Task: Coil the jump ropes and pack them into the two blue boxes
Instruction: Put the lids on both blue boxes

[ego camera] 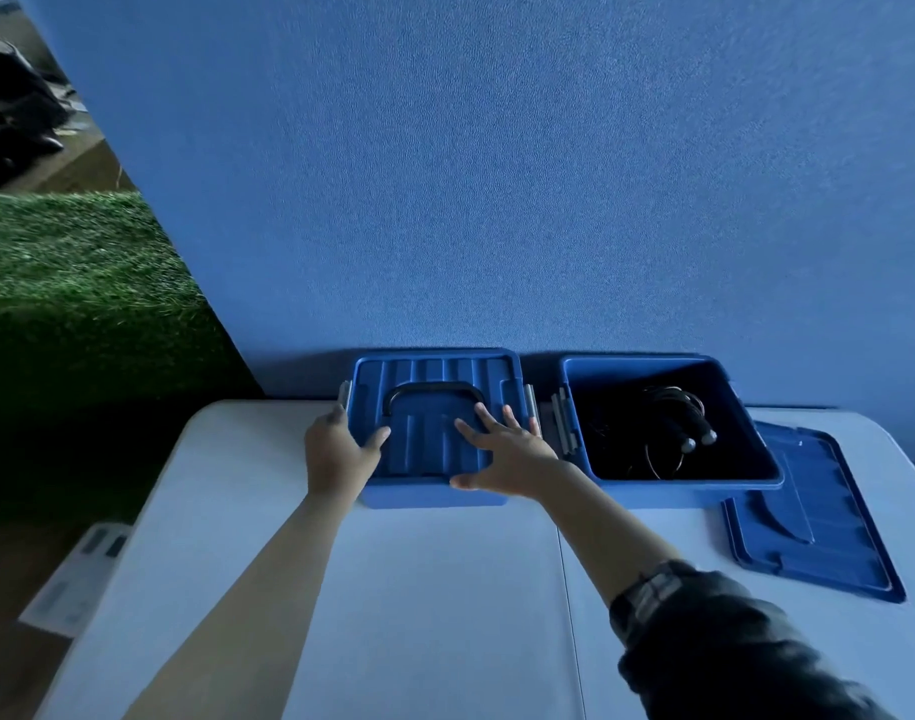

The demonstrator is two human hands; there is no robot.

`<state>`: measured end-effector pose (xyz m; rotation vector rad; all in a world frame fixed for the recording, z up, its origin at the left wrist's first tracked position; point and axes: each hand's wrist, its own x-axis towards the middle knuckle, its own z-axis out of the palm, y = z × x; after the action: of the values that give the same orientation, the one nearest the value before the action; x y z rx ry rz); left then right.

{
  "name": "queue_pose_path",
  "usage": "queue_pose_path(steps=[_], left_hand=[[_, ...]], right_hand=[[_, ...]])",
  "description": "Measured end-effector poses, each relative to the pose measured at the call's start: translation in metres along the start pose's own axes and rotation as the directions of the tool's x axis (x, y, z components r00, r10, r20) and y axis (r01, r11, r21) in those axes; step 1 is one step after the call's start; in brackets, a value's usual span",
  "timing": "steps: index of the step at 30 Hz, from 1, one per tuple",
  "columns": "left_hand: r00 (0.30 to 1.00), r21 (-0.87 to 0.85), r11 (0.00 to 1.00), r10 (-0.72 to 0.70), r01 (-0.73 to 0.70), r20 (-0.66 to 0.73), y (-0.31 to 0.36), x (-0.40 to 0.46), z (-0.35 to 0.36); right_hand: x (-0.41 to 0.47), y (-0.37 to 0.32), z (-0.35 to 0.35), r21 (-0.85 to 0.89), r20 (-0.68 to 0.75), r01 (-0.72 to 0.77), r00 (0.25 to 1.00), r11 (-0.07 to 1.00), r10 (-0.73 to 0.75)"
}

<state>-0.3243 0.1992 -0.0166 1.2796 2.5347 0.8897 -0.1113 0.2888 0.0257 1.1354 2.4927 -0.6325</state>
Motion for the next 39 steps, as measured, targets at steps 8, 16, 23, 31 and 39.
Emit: queue_pose_path(steps=[8,16,23,31,39], left_hand=[[0.992,0.321,0.947,-0.037,-0.004,0.120,0.016,-0.003,0.000],[0.985,0.463,0.884,-0.130,0.063,0.113,0.025,0.005,-0.005],[0.879,0.344,0.887,0.129,-0.309,0.458,0.045,-0.032,0.023],[0.871,0.388,0.873,0.081,-0.297,0.485,0.048,-0.034,0.021],[0.872,0.384,0.880,0.063,-0.278,0.485,0.051,-0.036,0.020]], right_hand=[[0.000,0.001,0.005,0.100,-0.096,0.014,0.995,0.995,-0.004],[-0.010,0.005,0.024,0.627,-0.305,-0.165,0.848,0.762,0.434],[-0.008,0.000,0.017,0.733,-0.213,-0.244,0.804,0.635,0.555],[-0.012,-0.010,0.020,0.461,-0.353,-0.240,0.834,0.854,0.425],[-0.007,-0.023,0.017,0.286,-0.272,-0.260,0.901,0.922,0.338]])
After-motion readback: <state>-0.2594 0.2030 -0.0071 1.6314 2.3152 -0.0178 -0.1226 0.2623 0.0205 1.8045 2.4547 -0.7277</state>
